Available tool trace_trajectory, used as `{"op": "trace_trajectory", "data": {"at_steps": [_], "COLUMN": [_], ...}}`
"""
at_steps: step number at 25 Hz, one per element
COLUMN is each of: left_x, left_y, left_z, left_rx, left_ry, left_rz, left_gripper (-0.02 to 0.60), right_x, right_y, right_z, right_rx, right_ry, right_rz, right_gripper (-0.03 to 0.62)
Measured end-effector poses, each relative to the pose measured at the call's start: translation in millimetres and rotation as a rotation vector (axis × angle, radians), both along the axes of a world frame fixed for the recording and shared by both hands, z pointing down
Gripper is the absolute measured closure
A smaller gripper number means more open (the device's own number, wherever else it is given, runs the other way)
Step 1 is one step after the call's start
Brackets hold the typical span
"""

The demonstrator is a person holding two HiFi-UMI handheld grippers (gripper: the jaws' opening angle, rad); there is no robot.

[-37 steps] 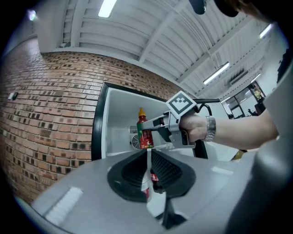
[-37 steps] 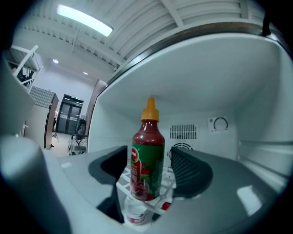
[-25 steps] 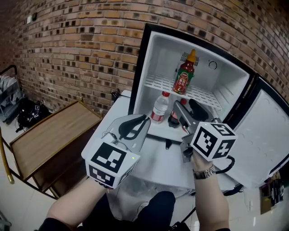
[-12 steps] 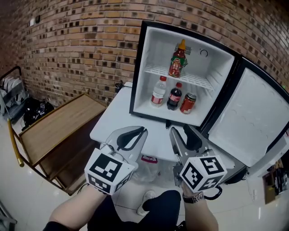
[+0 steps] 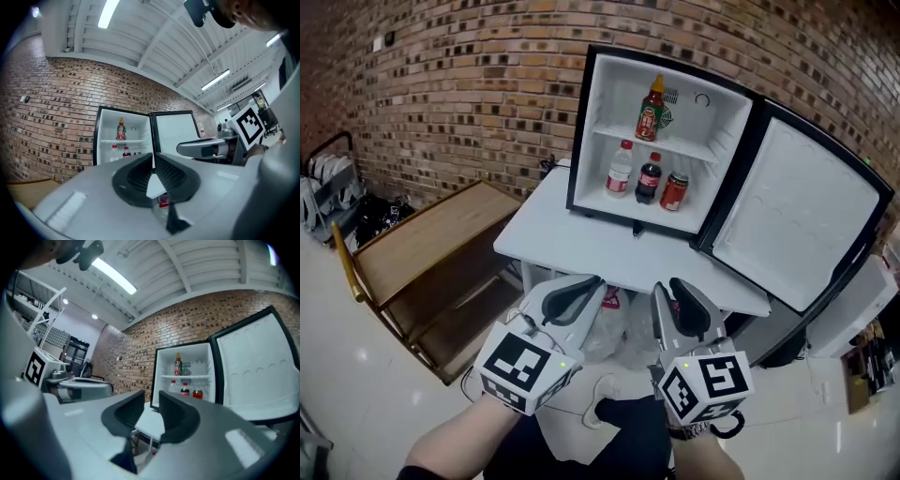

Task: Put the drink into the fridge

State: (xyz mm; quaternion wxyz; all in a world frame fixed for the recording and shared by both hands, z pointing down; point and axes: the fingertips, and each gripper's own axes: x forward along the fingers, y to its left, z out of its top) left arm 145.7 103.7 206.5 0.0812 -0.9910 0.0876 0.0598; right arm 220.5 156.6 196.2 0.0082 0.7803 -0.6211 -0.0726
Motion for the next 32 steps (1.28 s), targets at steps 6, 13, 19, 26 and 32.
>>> {"op": "trace_trajectory", "data": {"at_steps": [6,13,19,26,32], "left_x": [-15,-22,-23,-23,-20], "left_y": [45,77,89,97,99], "left_z": [-3,3,9,7,5], "left_rx": [-0.018,0.013,0.019,0.017,-0.007], "left_ry": [0.015,0.006,-0.002,0.002,0.015], "left_rz": [0.006,0.016,0.021,0.028,0.027], "left_gripper": [0.565,0.565,0.565,0.565,0.565], "right_x": [-17,-32,-37,-40,-36], "right_y": [43,73,87,97,95], "right_z": [5,15,24,23,28], "right_rx": [0.02,0.021,0.008,0.011,0.006], "right_ry": [0.002,0.019,0.021,0.032,0.025], "right_rz": [0.005,0.003,0.011,0.015,0.016], "right_gripper": [0.574,0.594,0.594,0.594,0.594]}}
